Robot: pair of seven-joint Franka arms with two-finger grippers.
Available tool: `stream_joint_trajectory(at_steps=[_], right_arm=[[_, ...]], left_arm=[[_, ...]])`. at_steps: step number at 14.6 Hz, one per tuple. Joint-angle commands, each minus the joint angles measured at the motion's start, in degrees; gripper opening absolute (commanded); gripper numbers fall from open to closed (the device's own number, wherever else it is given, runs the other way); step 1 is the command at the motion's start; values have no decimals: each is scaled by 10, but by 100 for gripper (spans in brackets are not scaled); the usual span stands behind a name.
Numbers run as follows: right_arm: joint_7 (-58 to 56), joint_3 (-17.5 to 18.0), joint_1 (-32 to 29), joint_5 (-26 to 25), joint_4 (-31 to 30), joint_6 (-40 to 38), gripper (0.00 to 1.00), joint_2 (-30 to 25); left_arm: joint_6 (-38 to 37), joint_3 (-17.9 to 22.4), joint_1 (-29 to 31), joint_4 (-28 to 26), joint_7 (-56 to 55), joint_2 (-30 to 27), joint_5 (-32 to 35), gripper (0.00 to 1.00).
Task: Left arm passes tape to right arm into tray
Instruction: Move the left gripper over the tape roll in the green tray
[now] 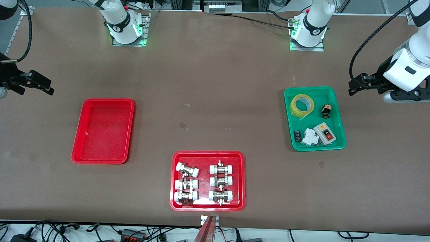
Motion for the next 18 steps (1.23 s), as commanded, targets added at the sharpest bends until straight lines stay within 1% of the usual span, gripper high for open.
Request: stream_joint_trajectory(at_steps=[1, 3, 5, 12, 18], right_arm=[[-7, 3, -3, -2, 1, -7, 100, -9], [-5, 3, -3, -2, 0, -6, 100, -10], [-5, 3, -3, -2, -2, -5, 100, -10], [-6, 3, -2, -2, -3, -5, 100, -8], [-9, 7, -3, -2, 0, -7, 100, -6]], left_arm=[[6, -8, -1, -11, -6, -13, 12, 100], [6, -12, -1, -11, -6, -13, 13, 100], [10, -24, -1, -10, -6, -13, 17, 100], [16, -24, 1, -12, -6, -9, 13, 100], [7, -24, 6, -18, 6, 20, 10, 100]])
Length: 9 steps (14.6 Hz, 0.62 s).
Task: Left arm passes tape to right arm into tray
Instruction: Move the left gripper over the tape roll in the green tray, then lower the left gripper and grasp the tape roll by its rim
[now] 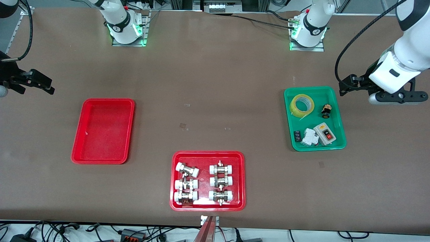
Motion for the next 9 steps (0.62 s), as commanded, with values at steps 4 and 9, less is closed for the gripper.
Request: stream_joint_trajectory(at_steps=[4, 9], right_arm=[[-1, 4, -2, -3, 1, -5, 100, -3], [-1, 2, -6, -2, 2, -6, 100, 1]], left_arm=[[14, -3, -4, -18, 6, 84, 12, 100], [174, -7, 3, -196, -1, 84, 17, 100]])
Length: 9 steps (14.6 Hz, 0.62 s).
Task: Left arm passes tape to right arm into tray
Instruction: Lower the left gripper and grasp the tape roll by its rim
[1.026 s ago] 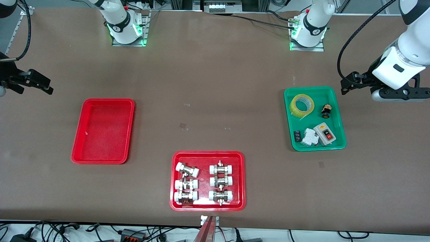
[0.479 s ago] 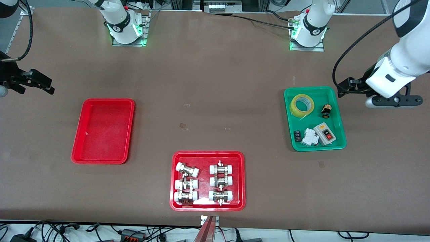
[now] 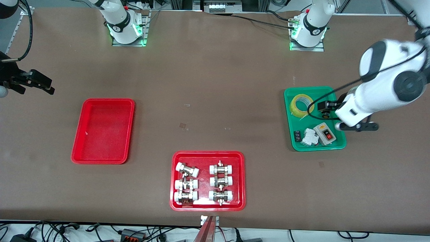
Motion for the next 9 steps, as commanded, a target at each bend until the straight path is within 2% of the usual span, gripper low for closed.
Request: stream_joint_trajectory(at_steps=[1, 6, 9], right_arm=[[-1, 3, -4, -2, 2, -5, 100, 0], [0, 1, -5, -3, 0, -5, 100, 7], [1, 1, -7, -3, -3, 0, 100, 8]], left_arm=[[93, -5, 5, -114, -2, -20, 17, 100], [169, -5, 6, -179, -1, 23, 17, 100], [179, -5, 7, -200, -1, 37, 17, 100]])
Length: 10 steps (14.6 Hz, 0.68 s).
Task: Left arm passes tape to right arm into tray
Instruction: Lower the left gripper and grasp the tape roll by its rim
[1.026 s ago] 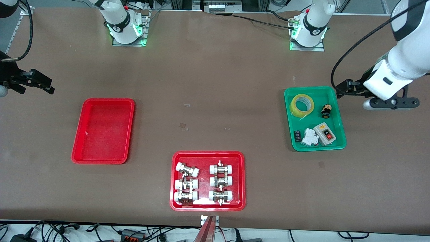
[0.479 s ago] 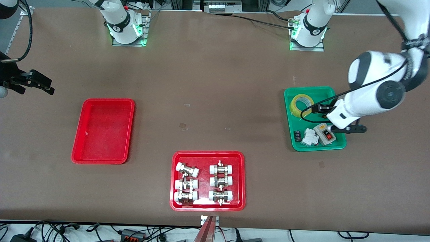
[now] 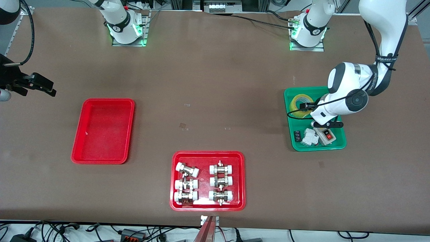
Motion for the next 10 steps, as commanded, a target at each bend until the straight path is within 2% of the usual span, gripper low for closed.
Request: stream_joint_trajectory(at_steps=[1, 3, 5, 6, 10], right_arm=[[0, 2, -6, -4, -4, 0, 100, -3], [0, 2, -6, -4, -4, 0, 100, -3], [0, 2, -5, -5, -6, -1, 100, -3], [0, 2, -5, -11, -6, -1, 100, -3], [0, 2, -4, -16, -6, -2, 100, -3]], left_arm=[[33, -4, 6, -36, -1, 1, 17, 100], [67, -4, 7, -59, -1, 2, 17, 100], [67, -4, 14, -63, -2, 1, 17, 98], [67, -4, 15, -63, -3, 1, 17, 93], [66, -4, 22, -70, -5, -4, 17, 58]])
